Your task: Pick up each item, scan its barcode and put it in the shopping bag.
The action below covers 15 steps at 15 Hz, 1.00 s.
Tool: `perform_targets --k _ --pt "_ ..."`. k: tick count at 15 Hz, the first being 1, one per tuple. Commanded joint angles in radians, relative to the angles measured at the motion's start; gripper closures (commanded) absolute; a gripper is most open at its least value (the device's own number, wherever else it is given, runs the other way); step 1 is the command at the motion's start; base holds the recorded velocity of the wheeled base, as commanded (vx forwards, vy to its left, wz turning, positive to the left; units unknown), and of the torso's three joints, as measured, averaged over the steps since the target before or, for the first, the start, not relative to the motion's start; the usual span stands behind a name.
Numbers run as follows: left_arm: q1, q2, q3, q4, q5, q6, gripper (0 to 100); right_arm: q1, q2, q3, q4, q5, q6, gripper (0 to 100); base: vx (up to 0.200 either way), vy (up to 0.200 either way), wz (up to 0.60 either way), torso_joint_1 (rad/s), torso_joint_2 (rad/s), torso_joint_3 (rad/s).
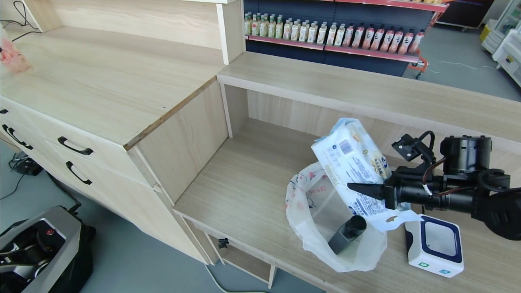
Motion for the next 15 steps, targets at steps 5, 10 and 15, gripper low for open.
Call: perform_targets --k 5,10,15 --pt "0.000 0.000 0.000 0.000 0.000 0.000 0 -0.008 0.088 0.014 -0.010 -0.059 -0.050 100 0.000 0.000 0.00 0.000 0.00 0.000" --pt "0.000 0.000 0.000 0.000 0.000 0.000 0 -0.066 0.092 0.067 -0.011 -0.100 -0.202 100 0.000 0.000 0.00 0.000 0.00 0.000" --pt "0.000 0.000 0.000 0.000 -0.002 0.000 0 -0.075 0.077 0.126 -0.010 -0.102 -0.279 100 0.000 0.000 0.00 0.000 0.00 0.000"
